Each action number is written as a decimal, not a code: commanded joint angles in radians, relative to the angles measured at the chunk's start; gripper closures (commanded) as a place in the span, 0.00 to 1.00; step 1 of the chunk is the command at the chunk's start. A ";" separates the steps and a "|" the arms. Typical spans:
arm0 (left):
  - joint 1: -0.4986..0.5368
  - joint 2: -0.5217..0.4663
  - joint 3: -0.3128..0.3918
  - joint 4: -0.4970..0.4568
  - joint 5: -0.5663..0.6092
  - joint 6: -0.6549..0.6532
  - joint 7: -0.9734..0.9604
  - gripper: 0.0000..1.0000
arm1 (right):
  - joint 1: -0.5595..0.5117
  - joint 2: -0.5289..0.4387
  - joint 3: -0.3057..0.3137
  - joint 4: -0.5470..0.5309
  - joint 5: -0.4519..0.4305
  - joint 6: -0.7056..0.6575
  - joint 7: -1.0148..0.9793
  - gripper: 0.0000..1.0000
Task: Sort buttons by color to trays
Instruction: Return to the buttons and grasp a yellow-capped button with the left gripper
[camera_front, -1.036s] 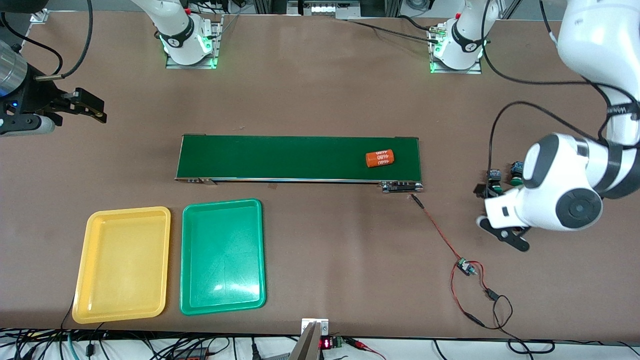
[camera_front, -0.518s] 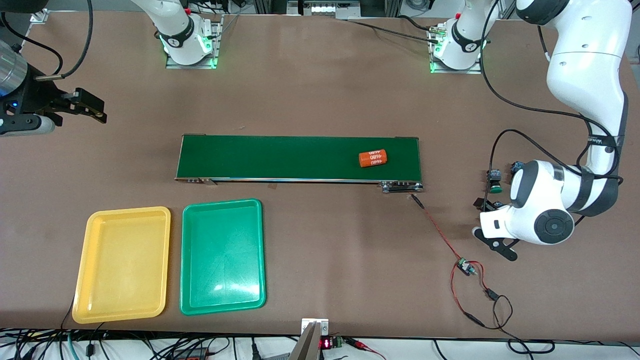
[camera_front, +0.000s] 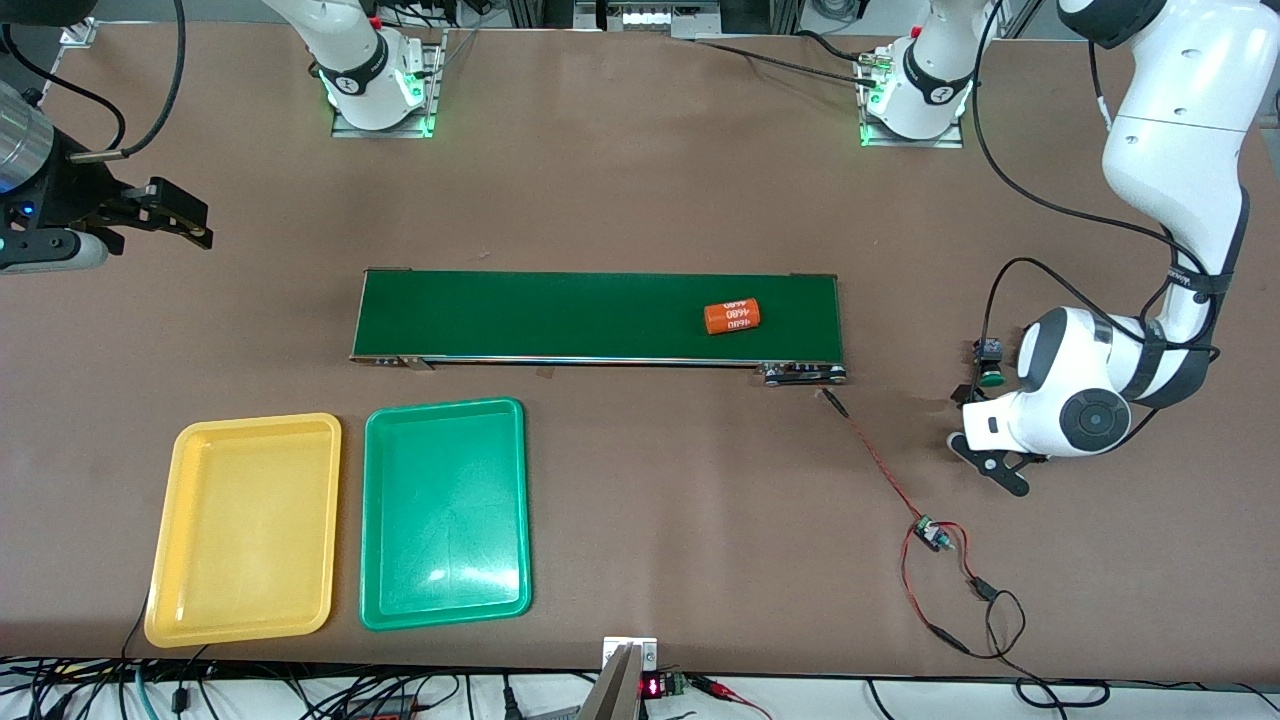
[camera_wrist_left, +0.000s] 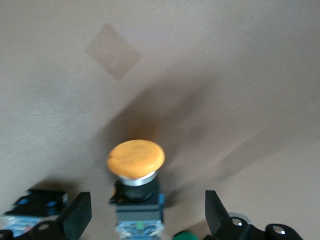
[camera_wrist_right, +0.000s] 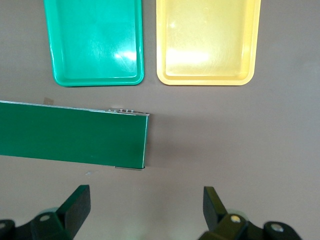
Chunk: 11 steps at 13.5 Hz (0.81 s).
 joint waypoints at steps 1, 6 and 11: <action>0.012 -0.045 -0.003 -0.058 0.036 0.029 0.012 0.15 | -0.003 -0.009 0.004 -0.003 0.000 0.005 0.002 0.00; 0.014 -0.031 -0.005 -0.059 0.035 0.026 0.009 0.59 | 0.002 -0.008 0.004 -0.003 -0.009 0.017 0.002 0.00; 0.014 -0.104 -0.084 -0.045 0.030 -0.059 0.020 0.76 | -0.003 0.006 0.004 -0.024 0.000 0.037 0.004 0.00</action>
